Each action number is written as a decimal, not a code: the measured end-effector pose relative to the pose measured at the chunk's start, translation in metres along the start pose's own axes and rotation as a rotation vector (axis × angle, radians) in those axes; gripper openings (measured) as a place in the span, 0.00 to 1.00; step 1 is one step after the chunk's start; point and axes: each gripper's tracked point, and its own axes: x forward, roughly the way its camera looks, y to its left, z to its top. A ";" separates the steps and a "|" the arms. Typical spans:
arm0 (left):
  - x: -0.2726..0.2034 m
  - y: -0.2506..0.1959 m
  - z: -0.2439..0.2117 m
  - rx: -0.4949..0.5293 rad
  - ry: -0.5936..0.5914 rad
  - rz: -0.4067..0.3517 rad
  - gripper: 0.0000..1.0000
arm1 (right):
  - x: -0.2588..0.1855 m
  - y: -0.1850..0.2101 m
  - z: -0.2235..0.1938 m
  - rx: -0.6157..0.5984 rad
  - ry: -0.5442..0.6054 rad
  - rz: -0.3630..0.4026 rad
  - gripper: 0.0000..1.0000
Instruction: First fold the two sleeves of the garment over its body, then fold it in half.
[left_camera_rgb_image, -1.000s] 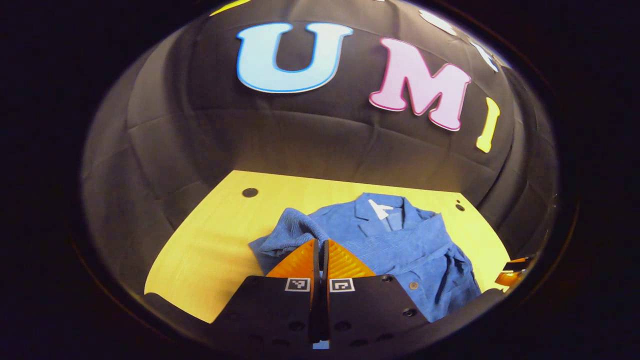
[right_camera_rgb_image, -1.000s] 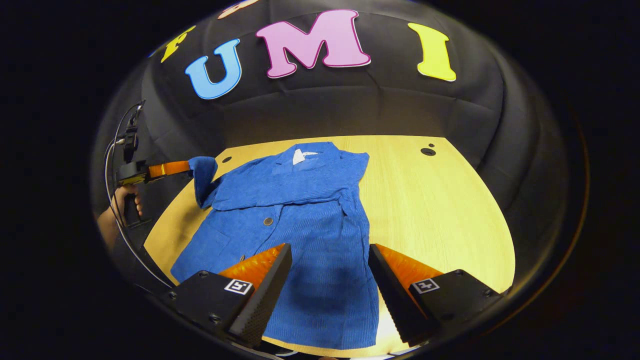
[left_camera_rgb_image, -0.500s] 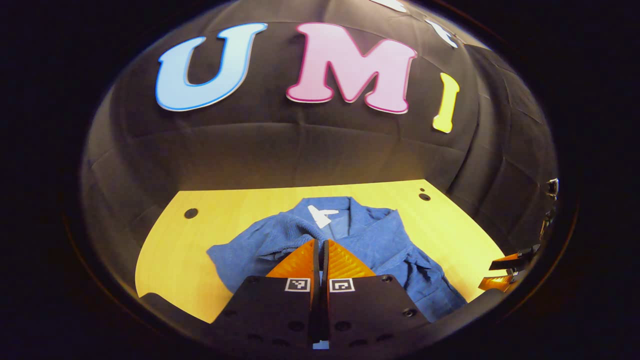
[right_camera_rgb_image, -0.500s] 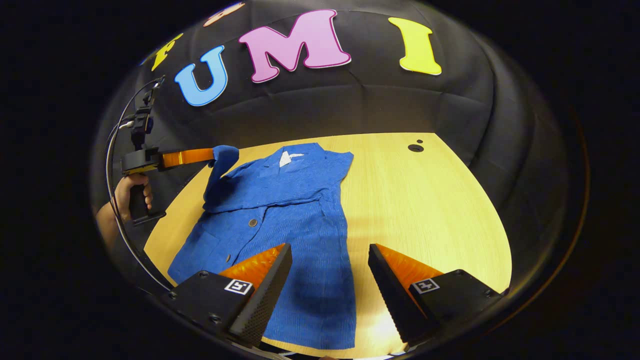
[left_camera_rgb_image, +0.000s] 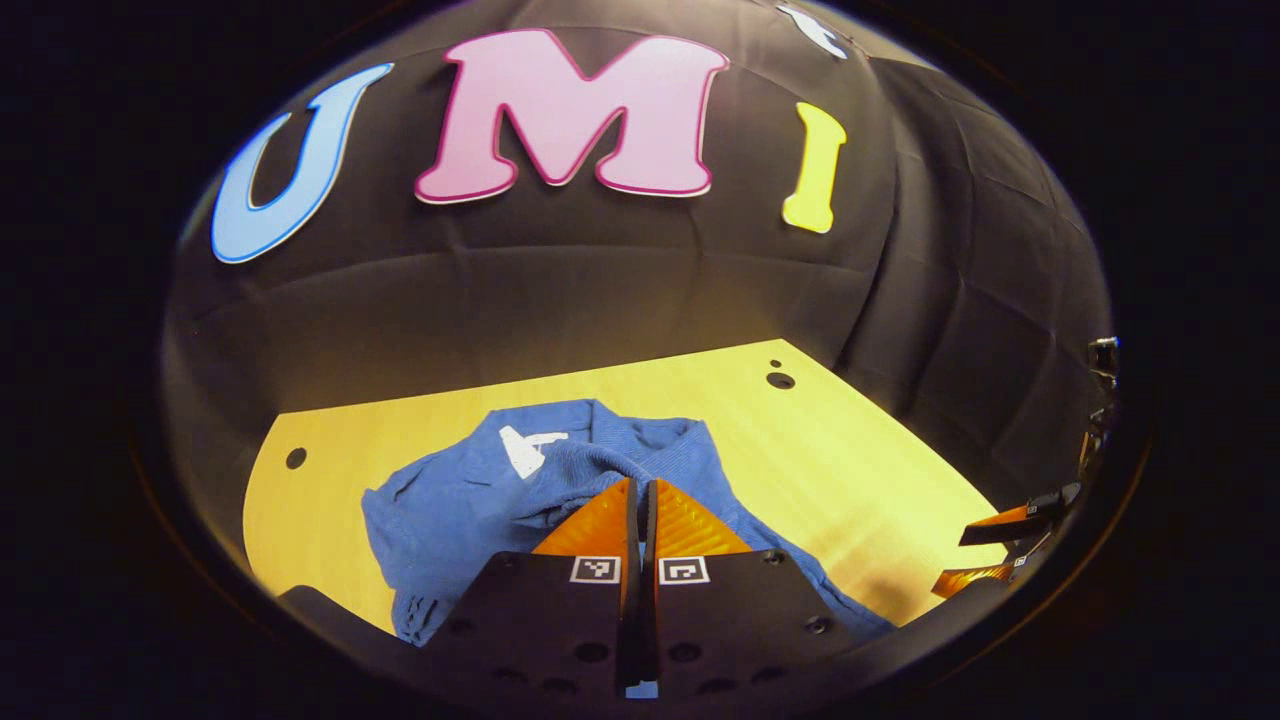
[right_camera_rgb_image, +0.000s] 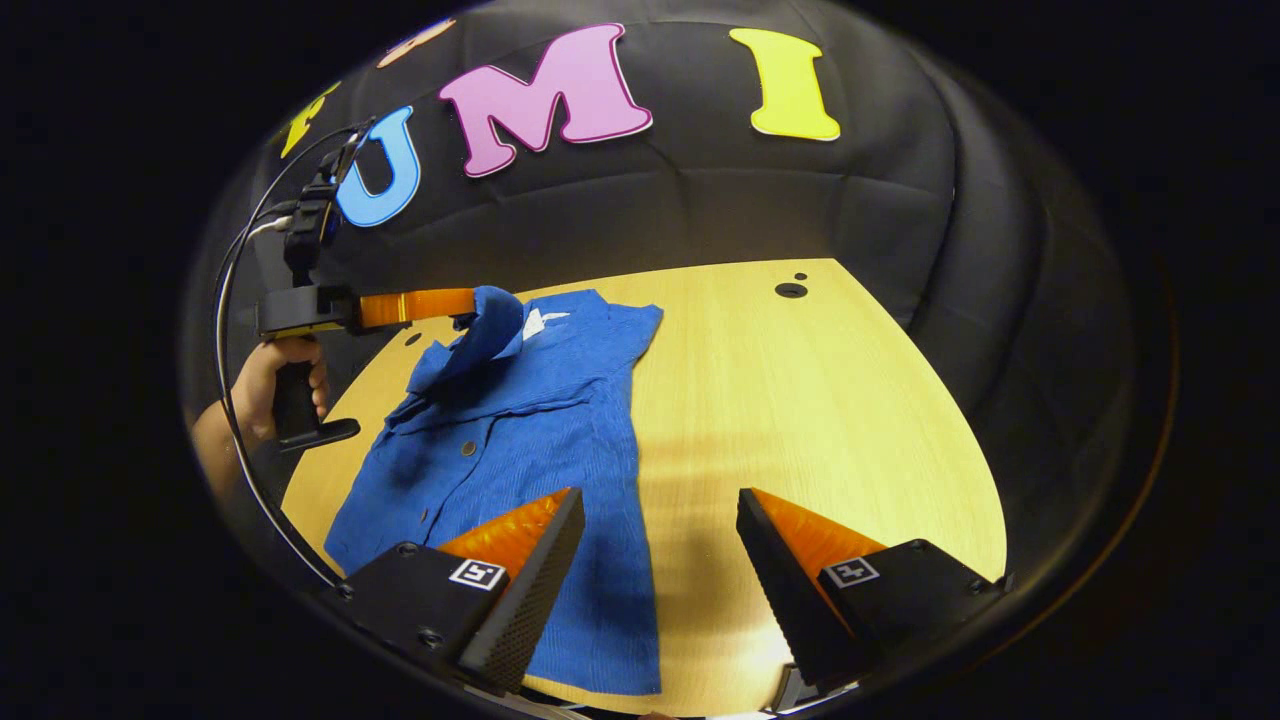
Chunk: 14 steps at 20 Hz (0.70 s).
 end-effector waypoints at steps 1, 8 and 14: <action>0.005 -0.006 0.000 0.003 0.006 0.000 0.00 | -0.001 -0.003 0.000 0.003 0.002 -0.002 0.99; 0.013 -0.022 0.020 -0.051 -0.102 -0.007 0.80 | 0.004 -0.004 0.001 0.010 0.012 0.004 0.99; -0.037 0.006 0.001 -0.037 -0.117 0.037 0.86 | 0.008 0.010 -0.003 -0.001 0.028 0.026 0.99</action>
